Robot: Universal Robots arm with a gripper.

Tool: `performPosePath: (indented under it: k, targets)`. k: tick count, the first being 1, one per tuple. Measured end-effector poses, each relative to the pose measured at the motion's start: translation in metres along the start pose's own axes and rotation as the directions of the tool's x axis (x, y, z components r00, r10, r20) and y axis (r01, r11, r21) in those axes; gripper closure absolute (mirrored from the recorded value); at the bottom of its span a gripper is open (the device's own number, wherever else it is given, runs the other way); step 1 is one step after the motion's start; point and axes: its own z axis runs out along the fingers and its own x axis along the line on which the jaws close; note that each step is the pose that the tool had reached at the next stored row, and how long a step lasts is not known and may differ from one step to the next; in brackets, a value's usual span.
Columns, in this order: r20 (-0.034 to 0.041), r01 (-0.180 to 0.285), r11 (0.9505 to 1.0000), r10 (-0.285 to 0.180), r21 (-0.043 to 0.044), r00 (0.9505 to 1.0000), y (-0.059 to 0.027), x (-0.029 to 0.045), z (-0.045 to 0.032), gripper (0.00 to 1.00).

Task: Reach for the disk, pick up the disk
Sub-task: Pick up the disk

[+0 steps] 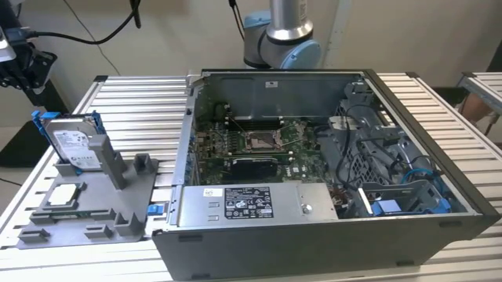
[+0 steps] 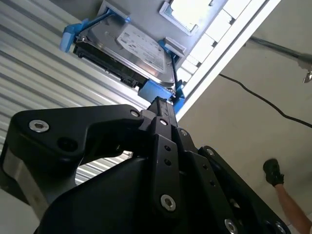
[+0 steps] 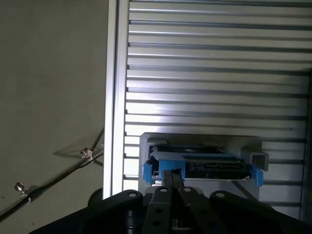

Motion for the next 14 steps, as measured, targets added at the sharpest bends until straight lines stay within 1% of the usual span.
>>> performPosePath:
  k: [6, 8, 11, 14]
  targets:
    - [0.0004, 0.001, 1.0, -0.001, 0.0, 1.0, 0.0, 0.0001, 0.0, 1.0]
    - [0.0007, 0.011, 0.9999, -0.011, 0.0, 0.9999, 0.0, 0.0001, 0.0, 1.0]
    - [-0.0005, 0.057, 0.9984, -0.057, 0.0001, 0.9984, 0.0, 0.0002, 0.0, 1.0]
    - [-0.0023, 0.111, 0.9938, -0.111, -0.0001, 0.9938, 0.0001, 0.0002, 0.0, 1.0]
